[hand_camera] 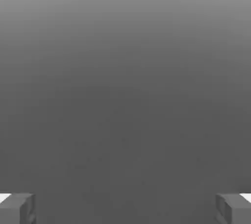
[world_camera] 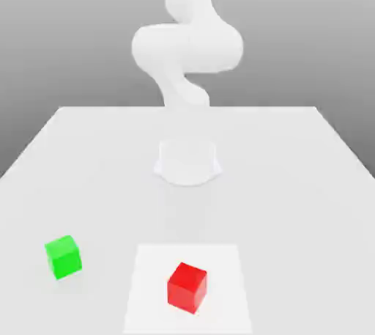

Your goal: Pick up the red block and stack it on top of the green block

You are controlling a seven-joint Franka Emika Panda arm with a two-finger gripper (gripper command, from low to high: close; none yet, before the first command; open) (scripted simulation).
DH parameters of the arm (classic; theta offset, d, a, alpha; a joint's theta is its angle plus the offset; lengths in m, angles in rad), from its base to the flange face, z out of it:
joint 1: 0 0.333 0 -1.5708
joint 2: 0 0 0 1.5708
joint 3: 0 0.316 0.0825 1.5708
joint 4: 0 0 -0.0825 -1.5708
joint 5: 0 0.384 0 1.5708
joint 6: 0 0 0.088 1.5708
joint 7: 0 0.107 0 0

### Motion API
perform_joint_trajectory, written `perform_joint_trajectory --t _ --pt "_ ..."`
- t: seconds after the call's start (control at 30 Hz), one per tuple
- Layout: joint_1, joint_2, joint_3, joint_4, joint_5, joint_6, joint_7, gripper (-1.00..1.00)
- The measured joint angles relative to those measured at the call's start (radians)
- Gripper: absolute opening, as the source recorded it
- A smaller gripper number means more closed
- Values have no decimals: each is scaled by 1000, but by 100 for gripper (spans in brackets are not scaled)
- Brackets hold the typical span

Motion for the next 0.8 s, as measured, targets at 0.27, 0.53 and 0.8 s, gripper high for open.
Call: perform_joint_trajectory --t 0.27,0.53,0.8 --pt "123 272 -118 -95 22 129 -349 0" --pt "203 541 -194 -189 69 255 -710 0" --pt "205 806 -195 -281 77 383 -1039 0"
